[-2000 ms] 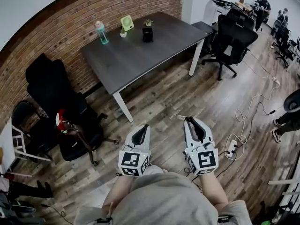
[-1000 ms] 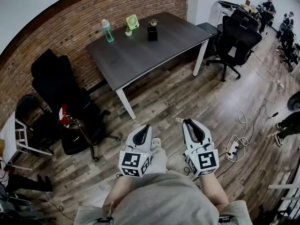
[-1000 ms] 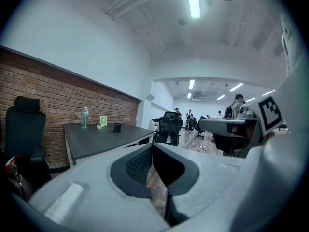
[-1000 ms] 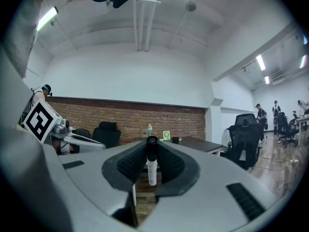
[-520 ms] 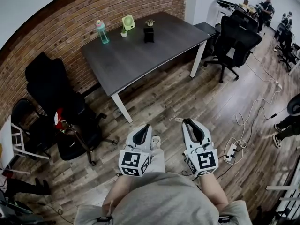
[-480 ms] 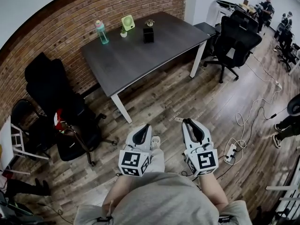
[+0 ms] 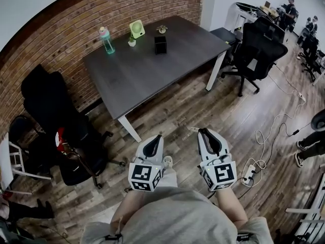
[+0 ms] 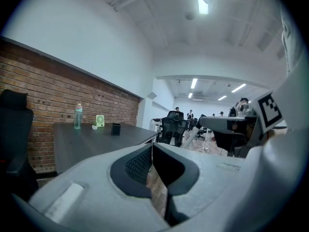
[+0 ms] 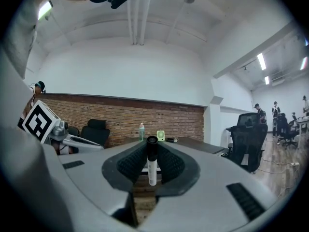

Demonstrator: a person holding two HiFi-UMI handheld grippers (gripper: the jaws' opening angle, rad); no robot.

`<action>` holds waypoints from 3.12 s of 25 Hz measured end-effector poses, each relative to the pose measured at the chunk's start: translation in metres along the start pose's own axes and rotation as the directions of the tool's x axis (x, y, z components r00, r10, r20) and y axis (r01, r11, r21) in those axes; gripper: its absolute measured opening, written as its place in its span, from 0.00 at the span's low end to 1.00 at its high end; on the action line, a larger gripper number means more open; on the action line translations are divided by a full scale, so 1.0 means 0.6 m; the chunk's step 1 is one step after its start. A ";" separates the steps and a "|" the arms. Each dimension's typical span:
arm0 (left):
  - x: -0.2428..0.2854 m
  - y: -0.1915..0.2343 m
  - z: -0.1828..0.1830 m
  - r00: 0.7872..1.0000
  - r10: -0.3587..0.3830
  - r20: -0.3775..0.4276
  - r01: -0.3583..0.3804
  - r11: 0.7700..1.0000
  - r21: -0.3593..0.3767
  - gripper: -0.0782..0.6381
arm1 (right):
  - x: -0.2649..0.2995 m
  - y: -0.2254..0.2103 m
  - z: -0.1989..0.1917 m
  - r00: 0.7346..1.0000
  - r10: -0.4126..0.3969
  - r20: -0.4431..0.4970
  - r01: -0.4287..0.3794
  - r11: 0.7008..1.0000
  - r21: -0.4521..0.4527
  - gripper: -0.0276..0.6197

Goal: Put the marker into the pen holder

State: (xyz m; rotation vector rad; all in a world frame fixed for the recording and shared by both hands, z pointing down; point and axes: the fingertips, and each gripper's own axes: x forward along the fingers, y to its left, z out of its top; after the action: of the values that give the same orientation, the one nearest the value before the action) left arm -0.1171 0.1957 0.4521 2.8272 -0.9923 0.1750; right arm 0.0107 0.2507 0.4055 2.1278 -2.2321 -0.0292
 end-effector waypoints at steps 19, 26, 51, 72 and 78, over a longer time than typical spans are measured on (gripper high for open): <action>0.241 0.169 0.071 1.000 -0.010 -0.016 0.010 1.000 -0.002 0.13 | 0.283 -0.106 0.031 1.000 -0.016 -0.007 0.016 1.000 -0.021 0.14; 0.305 0.216 0.084 0.999 -0.023 -0.025 0.023 1.000 -0.001 0.13 | 0.364 -0.127 0.030 0.999 -0.029 -0.015 0.029 0.999 -0.013 0.14; 0.414 0.322 0.095 0.999 -0.013 -0.033 0.013 1.000 -0.004 0.13 | 0.517 -0.150 0.021 1.000 -0.019 -0.009 0.019 1.000 0.004 0.14; 0.511 0.369 0.112 0.999 0.048 -0.024 -0.048 0.999 0.002 0.13 | 0.631 -0.214 0.023 0.999 0.038 0.016 -0.038 0.999 -0.004 0.14; 0.569 0.402 0.132 0.997 0.080 -0.018 -0.080 0.997 -0.003 0.13 | 0.704 -0.244 0.035 0.996 0.084 0.024 -0.084 0.996 -0.018 0.14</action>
State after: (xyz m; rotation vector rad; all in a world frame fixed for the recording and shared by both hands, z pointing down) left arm 0.0015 -0.2130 0.4498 2.7795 -1.1013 0.2060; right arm 0.1355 -0.1785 0.3886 2.0340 -2.3247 -0.0712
